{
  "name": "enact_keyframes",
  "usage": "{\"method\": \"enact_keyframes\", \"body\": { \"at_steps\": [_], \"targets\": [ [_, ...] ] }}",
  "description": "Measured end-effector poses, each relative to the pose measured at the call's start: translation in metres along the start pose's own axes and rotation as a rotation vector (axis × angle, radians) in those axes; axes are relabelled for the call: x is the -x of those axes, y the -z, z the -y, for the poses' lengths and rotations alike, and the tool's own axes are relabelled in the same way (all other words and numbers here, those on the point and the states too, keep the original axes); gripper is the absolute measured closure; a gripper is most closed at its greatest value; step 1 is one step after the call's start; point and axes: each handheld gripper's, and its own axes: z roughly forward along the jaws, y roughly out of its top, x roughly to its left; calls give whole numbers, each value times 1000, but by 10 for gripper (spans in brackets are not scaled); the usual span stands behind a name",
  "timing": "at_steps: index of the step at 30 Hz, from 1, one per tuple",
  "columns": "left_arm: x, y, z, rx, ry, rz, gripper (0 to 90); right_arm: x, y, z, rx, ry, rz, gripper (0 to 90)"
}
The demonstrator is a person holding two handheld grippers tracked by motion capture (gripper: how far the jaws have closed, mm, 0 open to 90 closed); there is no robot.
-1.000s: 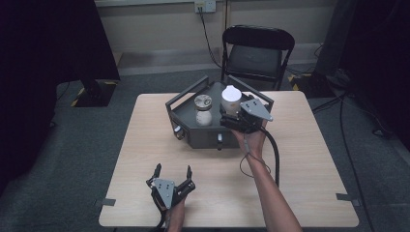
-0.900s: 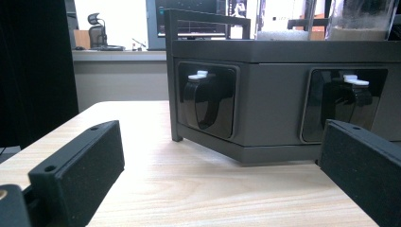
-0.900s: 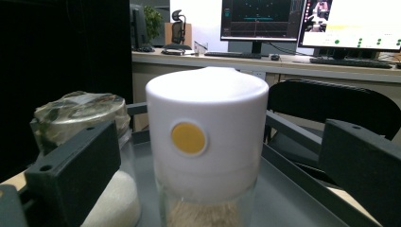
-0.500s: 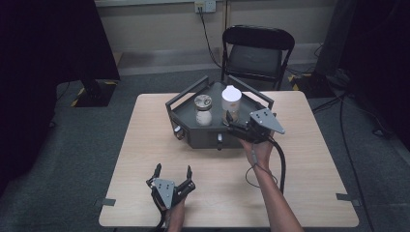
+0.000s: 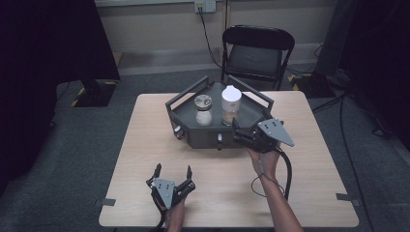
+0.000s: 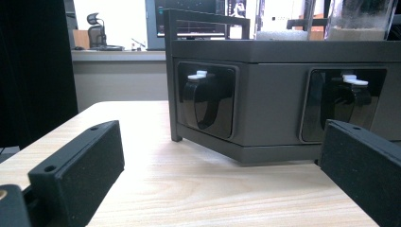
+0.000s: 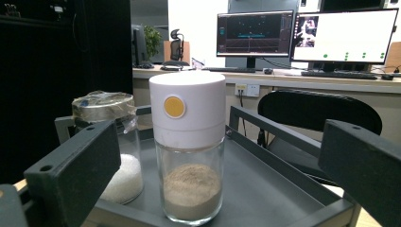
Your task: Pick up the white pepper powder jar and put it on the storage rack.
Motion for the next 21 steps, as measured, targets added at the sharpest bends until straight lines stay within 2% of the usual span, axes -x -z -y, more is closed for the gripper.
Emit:
{"method": "enact_keyframes", "body": {
  "at_steps": [2,6,8,14,21],
  "targets": [
    [0,0,0,0,0,-3,5,1,4,2,1,-1,1,0],
    [0,0,0,1,0,-3,3,5,11,4,-4,-50,-5,0],
    [0,0,0,1,0,-3,3,6,15,6,0,-58,-8,0],
    [0,0,0,1,0,-3,2,5,28,12,5,-52,-9,0],
    [0,0,0,1,0,-3,2,4,44,20,19,-39,13,0]
  ]
}}
